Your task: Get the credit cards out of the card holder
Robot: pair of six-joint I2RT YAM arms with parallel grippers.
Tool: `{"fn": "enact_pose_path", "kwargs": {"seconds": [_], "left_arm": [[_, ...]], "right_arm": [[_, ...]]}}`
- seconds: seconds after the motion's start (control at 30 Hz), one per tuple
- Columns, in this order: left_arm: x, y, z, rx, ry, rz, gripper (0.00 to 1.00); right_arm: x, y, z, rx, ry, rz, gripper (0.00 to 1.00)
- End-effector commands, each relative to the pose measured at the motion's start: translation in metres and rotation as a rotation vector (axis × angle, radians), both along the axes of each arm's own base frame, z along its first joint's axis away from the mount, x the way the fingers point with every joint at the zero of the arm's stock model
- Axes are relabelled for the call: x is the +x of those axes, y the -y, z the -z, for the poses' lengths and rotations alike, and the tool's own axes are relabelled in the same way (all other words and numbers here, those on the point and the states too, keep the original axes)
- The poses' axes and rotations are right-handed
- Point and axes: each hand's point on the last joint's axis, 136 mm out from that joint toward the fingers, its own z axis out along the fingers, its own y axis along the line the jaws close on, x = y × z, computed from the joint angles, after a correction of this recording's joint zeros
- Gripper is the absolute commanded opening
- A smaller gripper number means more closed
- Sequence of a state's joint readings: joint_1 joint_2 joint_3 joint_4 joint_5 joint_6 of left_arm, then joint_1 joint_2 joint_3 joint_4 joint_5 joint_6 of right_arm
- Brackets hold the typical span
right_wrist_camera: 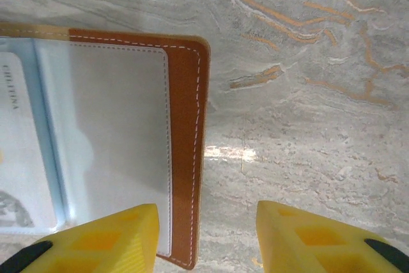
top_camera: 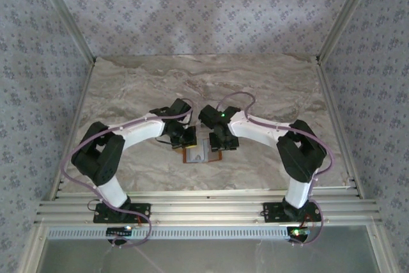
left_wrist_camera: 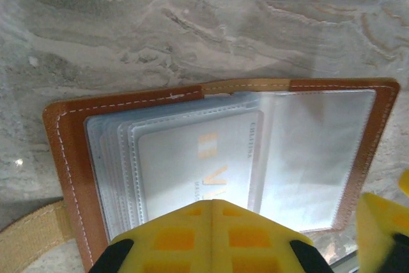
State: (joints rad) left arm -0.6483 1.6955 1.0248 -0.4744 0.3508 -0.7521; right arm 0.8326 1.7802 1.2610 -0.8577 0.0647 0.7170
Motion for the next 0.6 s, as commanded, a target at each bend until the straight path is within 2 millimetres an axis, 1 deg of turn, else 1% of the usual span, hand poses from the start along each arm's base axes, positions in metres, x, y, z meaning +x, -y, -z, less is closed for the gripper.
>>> {"fn": "enact_pose_path", "kwargs": {"seconds": [0.0,0.1,0.17,0.23,0.3,0.4,0.47,0.5,0.57], "left_arm": [[-0.007,-0.004,0.012,0.027,-0.027,0.010,0.05],[-0.008,-0.006,0.014,0.036,-0.026,0.011,0.05],[-0.008,-0.007,0.017,0.044,-0.027,0.014,0.05],[-0.008,-0.007,0.019,0.046,-0.030,0.016,0.05],[-0.009,-0.008,0.021,0.051,-0.035,0.017,0.05],[-0.011,-0.011,0.025,0.065,-0.038,0.019,0.05],[-0.011,-0.013,0.026,0.074,-0.038,0.019,0.05],[-0.011,-0.013,0.027,0.074,-0.038,0.021,0.05],[-0.011,-0.013,0.027,0.077,-0.038,0.022,0.05]], "right_arm": [[0.001,0.006,-0.018,0.001,0.026,0.003,0.45],[0.002,-0.004,-0.029,0.055,0.030,-0.005,0.44],[0.001,-0.015,-0.036,0.118,0.024,-0.016,0.44],[0.002,-0.031,-0.040,0.199,0.020,-0.033,0.43],[0.003,-0.045,-0.040,0.270,0.008,-0.053,0.42],[0.004,-0.066,-0.037,0.408,-0.024,-0.042,0.41],[0.010,-0.081,-0.037,0.514,-0.027,-0.028,0.38],[0.007,-0.080,-0.026,0.535,-0.053,-0.012,0.36],[0.009,-0.083,-0.018,0.568,-0.072,-0.002,0.30]]}}
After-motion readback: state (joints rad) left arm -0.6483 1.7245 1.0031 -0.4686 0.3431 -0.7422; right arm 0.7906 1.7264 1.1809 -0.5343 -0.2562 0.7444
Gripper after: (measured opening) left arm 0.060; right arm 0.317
